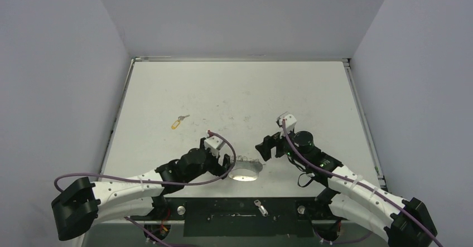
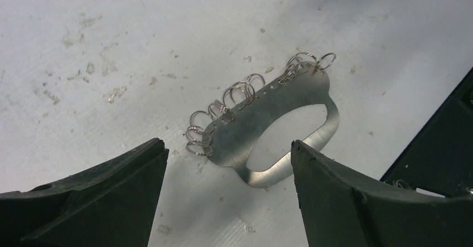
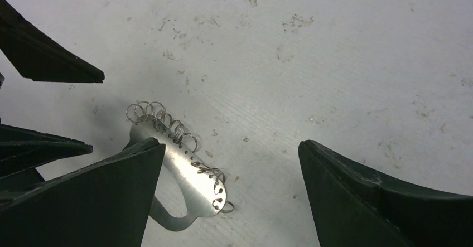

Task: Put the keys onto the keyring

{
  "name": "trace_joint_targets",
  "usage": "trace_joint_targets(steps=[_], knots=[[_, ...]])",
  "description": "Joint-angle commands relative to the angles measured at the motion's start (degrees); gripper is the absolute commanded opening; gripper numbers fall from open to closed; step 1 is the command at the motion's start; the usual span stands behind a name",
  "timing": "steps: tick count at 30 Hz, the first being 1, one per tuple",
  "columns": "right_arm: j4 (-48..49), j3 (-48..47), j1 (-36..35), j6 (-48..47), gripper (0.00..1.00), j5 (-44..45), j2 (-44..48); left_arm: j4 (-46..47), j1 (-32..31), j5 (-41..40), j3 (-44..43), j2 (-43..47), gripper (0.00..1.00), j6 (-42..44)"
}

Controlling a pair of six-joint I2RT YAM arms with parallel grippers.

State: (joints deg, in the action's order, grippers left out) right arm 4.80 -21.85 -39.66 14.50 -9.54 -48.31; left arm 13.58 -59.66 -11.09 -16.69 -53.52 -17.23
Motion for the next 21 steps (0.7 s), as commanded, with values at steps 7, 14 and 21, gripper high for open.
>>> trace_joint_targets(steps=[7, 14, 21], knots=[[-11.4, -4.9, 0.9, 9.7, 0.93, 6.3, -4.5, -7.4, 8.2, 5.7, -7.4, -7.6, 0.75, -15.0], [-13.4, -6.5, 1.1, 12.2, 0.81, 0.8, -10.8, -9.8, 11.0, 7.0, -9.8, -11.1, 0.68, -20.1], [-13.8, -6.4, 1.1, 13.0, 0.64, -1.6, -13.3, -12.6, 12.9, 9.3, -11.7, -14.5, 0.62, -23.4]])
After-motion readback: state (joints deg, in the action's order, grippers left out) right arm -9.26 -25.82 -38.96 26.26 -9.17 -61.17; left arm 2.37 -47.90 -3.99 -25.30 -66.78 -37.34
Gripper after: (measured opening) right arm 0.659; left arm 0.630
